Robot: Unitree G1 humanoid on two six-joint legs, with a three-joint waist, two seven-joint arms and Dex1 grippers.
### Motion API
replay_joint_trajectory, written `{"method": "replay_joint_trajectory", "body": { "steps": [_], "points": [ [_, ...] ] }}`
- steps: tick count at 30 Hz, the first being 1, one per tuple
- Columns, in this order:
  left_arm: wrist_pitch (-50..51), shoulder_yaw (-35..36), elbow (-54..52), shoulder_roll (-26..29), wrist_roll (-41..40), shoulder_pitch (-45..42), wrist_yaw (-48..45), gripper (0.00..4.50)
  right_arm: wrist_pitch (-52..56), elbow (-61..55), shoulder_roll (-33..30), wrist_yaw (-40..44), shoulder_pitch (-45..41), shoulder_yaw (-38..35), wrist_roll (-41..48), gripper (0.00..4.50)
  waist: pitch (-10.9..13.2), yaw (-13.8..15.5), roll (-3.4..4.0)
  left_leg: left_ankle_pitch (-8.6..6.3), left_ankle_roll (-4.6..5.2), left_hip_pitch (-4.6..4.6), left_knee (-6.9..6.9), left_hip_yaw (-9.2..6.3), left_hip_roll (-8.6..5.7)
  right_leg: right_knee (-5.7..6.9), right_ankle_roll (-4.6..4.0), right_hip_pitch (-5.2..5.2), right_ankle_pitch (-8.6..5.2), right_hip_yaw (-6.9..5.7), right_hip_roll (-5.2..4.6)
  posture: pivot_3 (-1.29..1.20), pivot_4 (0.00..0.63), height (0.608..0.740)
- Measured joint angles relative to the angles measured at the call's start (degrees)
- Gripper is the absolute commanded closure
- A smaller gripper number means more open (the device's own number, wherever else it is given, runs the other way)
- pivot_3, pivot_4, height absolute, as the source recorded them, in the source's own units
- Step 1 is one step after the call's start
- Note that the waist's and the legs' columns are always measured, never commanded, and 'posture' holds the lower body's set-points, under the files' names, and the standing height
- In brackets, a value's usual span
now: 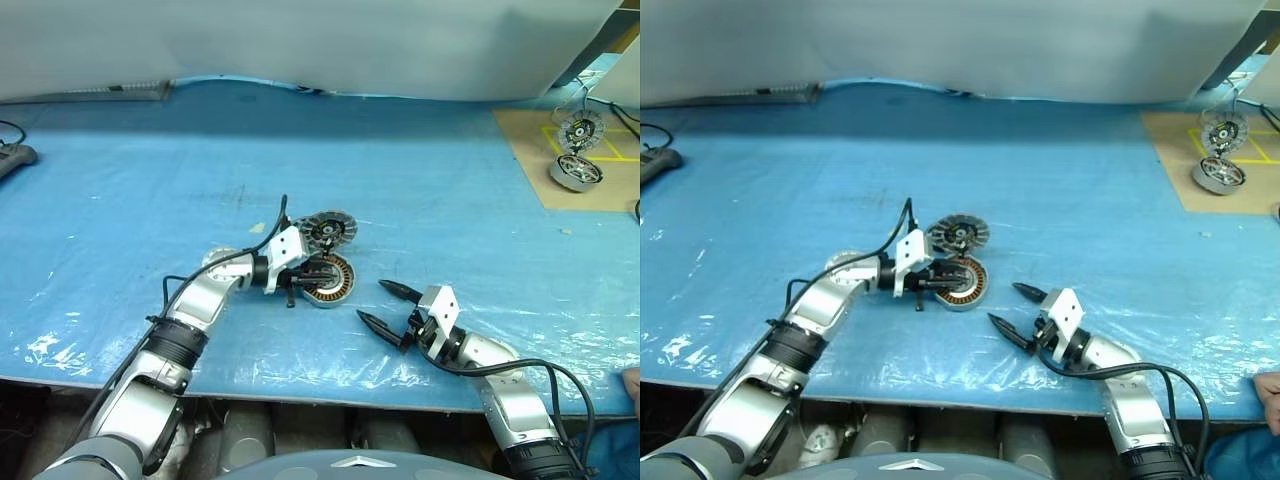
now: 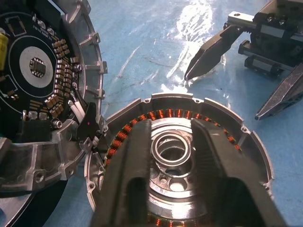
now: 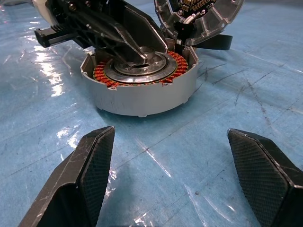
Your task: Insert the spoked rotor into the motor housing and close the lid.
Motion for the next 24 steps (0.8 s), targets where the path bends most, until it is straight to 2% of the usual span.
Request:
{"method": "replay_joint_trajectory", "body": {
  "steps": [2,6,9,13,15,16,24],
  "points": [
    [-0.09,0.08,0.10,-0.11,-0.04,0.00,0.11,1.54,0.00,0.00,0.00,-0.10,-0.05,0.28,0.00,0.46,0.00,0.00,0.00,0.00,0.00,0.00,0.00,0.00,0.00,0.00,0.00,0.00,0.00,0.00,0.00,0.00,0.150,0.740],
    [1.16,1.65,-2.89,-0.67,-3.03,0.65,0.13,1.54,0.33,-0.51,-0.21,-0.37,-0.07,0.27,0.15,0.46,0.00,0.03,0.00,-0.02,0.03,-0.02,0.01,0.00,0.01,0.00,-0.01,0.00,0.00,-0.01,-0.01,0.00,0.150,0.740],
    [3.96,3.37,-7.85,0.07,-6.42,2.84,-0.29,2.14,3.03,-2.96,-0.46,-1.43,-0.11,-0.64,1.50,0.46,0.00,-0.12,0.01,-0.02,0.04,0.00,-0.01,0.01,0.01,0.00,-0.01,-0.02,0.00,0.01,0.01,0.00,0.150,0.740],
    [7.12,5.84,-12.49,2.32,-9.67,7.16,0.00,3.54,10.44,-7.15,-1.73,-4.99,-2.70,-3.79,3.88,0.46,0.00,-0.04,0.02,-0.02,0.04,0.03,-0.01,0.01,0.01,0.01,-0.22,0.00,-0.12,0.00,0.01,0.00,0.150,0.740],
    [6.92,7.27,-14.18,2.83,-10.20,9.97,1.06,4.30,13.86,-9.47,-2.26,-5.73,-4.52,-4.48,5.58,1.11,0.00,-0.01,0.03,-0.02,0.04,0.04,-0.01,0.01,0.00,-0.01,-0.23,0.01,-0.13,0.02,0.00,0.00,0.150,0.740],
    [6.17,7.65,-14.44,2.91,-10.17,11.26,1.63,4.50,15.37,-10.72,-2.42,-5.92,-5.31,-4.69,6.36,1.38,0.00,0.00,0.03,-0.01,0.03,0.03,-0.01,0.01,0.01,-0.01,-0.22,0.01,-0.13,0.01,0.00,0.00,0.150,0.740],
    [-3.11,11.57,-14.50,1.03,-9.70,18.87,7.75,4.50,24.35,-17.01,-2.86,-7.21,-10.82,-0.06,6.79,4.26,0.00,0.00,0.03,0.01,-0.03,0.01,-0.03,-0.01,0.02,-0.03,0.01,-0.01,0.00,-0.03,0.01,0.00,0.150,0.740]
  ]
}}
